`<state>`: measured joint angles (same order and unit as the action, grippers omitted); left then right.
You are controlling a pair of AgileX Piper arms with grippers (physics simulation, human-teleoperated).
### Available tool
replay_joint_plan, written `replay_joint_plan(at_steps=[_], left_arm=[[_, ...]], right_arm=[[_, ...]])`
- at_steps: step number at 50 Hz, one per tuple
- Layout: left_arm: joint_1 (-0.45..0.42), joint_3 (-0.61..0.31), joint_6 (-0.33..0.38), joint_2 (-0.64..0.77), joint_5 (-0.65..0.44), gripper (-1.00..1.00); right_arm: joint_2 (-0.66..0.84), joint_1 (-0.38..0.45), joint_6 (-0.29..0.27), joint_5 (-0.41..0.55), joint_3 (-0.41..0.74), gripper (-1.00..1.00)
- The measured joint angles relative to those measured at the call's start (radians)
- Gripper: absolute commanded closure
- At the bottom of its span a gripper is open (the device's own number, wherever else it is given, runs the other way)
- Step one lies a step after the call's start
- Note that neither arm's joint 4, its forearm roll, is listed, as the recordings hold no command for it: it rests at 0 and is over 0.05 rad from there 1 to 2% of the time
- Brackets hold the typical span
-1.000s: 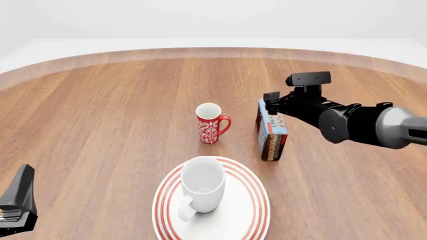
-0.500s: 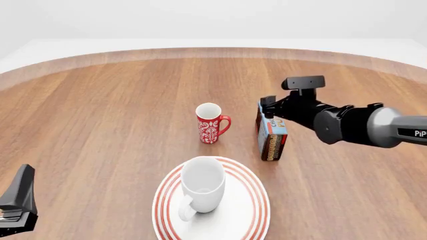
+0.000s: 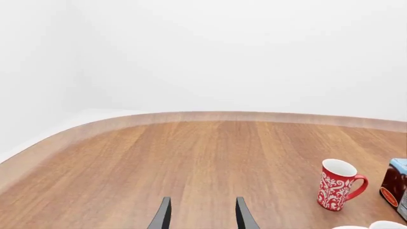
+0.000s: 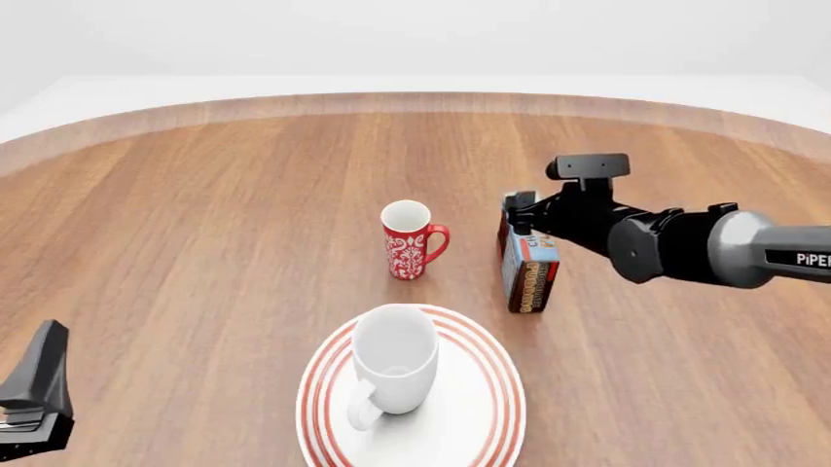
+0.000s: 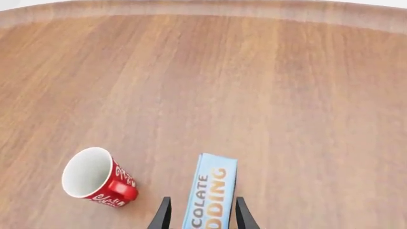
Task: Pick up the white mug and put it on the plate, and put the chocolate pudding to the right of the plate.
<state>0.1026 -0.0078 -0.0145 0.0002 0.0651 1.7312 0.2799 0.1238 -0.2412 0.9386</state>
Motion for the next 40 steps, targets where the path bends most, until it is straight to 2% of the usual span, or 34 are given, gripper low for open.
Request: replay_joint_plan(at_steps=[40], left_arm=[[0.001, 0.0, -0.001, 0.0, 0.0, -1.0]], right_arm=[[0.036, -0.009, 0.004, 0.004, 0.001, -1.0]])
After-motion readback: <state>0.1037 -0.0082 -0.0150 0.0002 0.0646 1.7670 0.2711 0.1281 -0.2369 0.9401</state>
